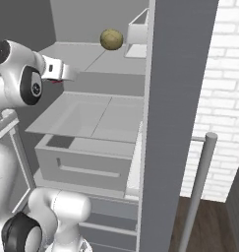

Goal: Take the strawberry from the fridge and place it on top of the pancake, located on the dining counter.

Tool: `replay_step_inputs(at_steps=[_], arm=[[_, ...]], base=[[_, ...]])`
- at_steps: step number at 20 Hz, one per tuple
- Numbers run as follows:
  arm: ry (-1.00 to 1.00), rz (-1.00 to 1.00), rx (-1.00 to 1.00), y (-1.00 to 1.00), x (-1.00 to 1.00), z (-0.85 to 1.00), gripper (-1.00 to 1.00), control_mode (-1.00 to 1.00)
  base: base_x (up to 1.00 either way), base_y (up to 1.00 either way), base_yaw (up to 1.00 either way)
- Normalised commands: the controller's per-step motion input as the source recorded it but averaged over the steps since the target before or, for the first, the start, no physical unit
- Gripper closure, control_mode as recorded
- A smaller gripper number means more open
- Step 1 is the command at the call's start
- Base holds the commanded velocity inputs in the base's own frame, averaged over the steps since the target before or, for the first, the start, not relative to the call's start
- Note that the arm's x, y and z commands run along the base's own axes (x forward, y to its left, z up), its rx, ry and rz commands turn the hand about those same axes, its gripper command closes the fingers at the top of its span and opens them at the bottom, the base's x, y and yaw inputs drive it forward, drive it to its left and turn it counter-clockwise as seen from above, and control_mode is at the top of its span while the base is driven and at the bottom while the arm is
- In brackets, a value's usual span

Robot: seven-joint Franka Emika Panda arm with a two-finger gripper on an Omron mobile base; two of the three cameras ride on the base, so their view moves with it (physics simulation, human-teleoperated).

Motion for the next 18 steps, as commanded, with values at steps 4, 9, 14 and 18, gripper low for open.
replay_step_inputs(at_steps=[4,9,14,18], arm=[[0.01,0.00,0.00,-0.01,-0.97,0.00,1.00,-1.00],[0.04,0.00,0.00,-0.06,-0.90,-0.15,1.00,-1.00],[0.02,0.00,0.00,-0.07,-0.70,-0.33,1.00,-1.00],[0.07,0.00,-0.03,-0.01,-0.20,-0.23,1.00,-1.00]], base=[[0.00,0.00,0.00],[0.00,0.00,0.00],[0.00,0.00,0.00],[0.00,0.00,0.00]])
